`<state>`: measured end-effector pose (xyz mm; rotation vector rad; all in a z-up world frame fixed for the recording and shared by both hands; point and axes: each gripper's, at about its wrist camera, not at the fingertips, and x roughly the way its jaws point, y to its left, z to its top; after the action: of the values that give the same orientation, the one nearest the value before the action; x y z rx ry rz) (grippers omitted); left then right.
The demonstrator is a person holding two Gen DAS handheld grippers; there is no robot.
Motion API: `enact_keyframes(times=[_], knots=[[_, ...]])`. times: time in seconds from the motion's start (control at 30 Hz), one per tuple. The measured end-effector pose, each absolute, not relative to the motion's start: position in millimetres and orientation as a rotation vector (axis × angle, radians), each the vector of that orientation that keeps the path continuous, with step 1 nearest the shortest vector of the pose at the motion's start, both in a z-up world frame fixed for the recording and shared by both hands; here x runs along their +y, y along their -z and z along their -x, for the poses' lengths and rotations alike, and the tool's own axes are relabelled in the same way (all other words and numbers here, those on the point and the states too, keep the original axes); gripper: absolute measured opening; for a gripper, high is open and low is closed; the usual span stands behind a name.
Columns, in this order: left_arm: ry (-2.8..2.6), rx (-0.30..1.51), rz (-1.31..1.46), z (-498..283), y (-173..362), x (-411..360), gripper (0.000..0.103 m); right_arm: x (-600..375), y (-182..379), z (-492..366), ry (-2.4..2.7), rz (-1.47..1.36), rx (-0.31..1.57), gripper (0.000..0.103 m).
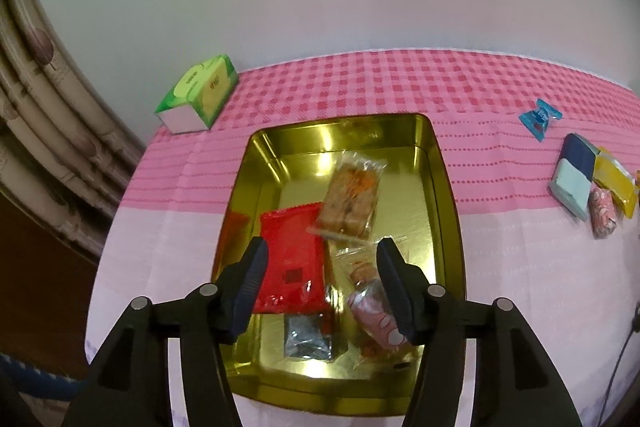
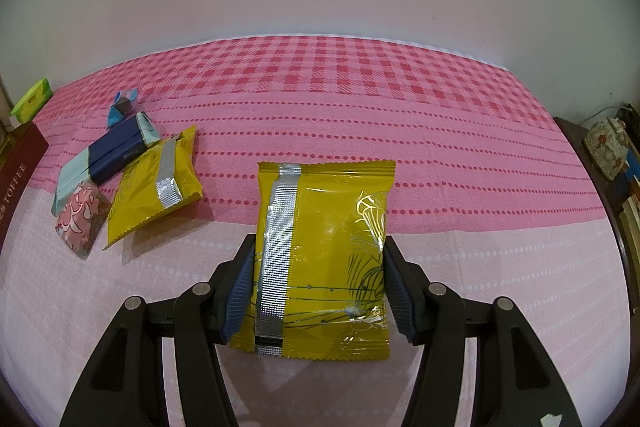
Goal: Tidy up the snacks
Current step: 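Carry the yellow foil pack over the tin with the right tool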
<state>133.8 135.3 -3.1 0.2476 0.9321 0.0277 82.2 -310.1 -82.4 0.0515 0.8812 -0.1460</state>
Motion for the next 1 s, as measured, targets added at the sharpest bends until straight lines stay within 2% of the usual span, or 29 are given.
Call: enact_keyframes(times=[0.13,0.43,0.8,1.0], knots=[[-0.036,0.913,-0.260,-125.0,-1.3,138.1,0.066,-309.1,81.0,-83.8,0.157,-0.054,0.897,0.050],[-0.046,0.901,-0.205,-104.4,-5.0,159.8,0.072,-304.4,73.9,-74.9,0.210,-0.051,0.926,0.050],[-0.106,0.888,-0.190,-78.5,1.5,210.3,0.075,-296.4,37.0,-47.3,0.269,-0.077,0.882,0.050],[-0.115,0.889,-0.174,-68.4,1.4,231.8,0.076,-242.4,-1.8,-49.7,0.150,-0.046,0.819,0.050]])
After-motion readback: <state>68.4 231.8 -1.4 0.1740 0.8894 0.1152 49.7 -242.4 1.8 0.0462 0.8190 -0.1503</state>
